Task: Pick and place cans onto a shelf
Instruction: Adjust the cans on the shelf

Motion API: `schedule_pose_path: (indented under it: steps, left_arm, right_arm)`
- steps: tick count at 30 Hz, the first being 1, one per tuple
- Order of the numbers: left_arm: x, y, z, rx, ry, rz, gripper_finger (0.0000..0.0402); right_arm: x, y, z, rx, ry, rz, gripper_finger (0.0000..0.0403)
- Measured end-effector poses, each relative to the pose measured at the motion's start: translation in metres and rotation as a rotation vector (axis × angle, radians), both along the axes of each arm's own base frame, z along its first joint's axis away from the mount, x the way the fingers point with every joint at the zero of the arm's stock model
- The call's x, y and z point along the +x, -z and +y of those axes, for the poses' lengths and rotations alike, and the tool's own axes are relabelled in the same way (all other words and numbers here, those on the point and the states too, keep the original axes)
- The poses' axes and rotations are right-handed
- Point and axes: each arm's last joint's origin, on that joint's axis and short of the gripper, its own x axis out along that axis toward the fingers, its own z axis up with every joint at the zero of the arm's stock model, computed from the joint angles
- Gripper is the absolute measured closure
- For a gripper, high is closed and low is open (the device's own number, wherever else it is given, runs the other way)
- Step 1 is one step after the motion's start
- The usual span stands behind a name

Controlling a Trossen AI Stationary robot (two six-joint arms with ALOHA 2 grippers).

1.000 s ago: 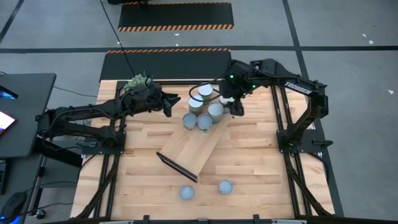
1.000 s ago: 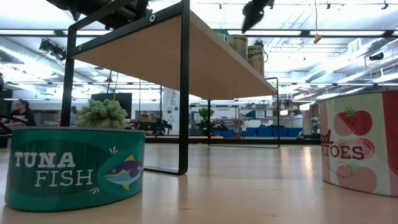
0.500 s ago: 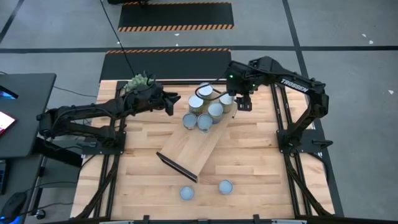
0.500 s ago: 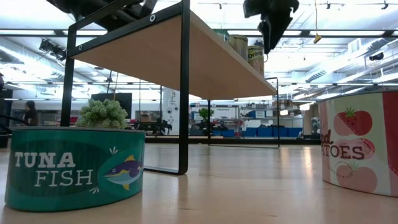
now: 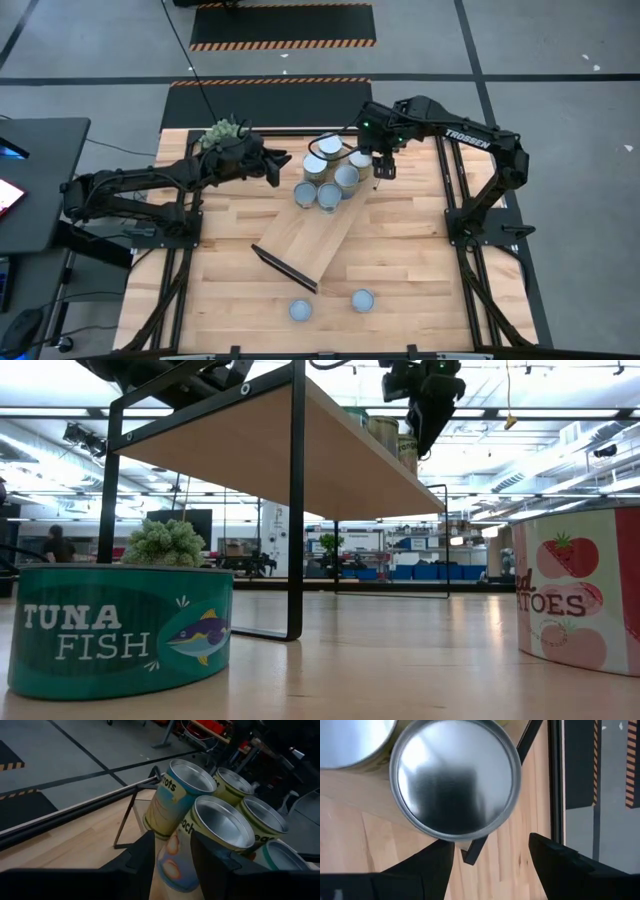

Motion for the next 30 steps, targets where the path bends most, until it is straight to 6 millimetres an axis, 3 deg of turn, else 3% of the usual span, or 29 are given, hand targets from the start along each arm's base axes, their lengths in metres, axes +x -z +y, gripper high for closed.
schedule_pose_path:
  steps: [14, 18, 22, 30]
  left_arm:
    - [0.000, 0.000, 0.000, -0.002, 0.018, 0.000, 0.0269]
    - [0.001, 0.000, -0.001, 0.014, 0.063, 0.009, 0.0269]
    - [0.003, 0.003, 0.000, 0.026, 0.050, 0.024, 0.0269]
    - [0.019, 0.027, 0.007, 0.007, 0.032, 0.126, 0.0269]
  right_arm:
    - [0.000, -0.003, -0.004, -0.016, 0.014, -0.038, 0.0140]
    - [-0.009, -0.009, -0.001, -0.028, 0.020, -0.035, 0.0140]
    - [-0.022, -0.021, 0.009, -0.022, 0.056, -0.062, 0.0140]
    - [-0.048, -0.047, 0.041, 0.006, 0.088, -0.194, 0.0140]
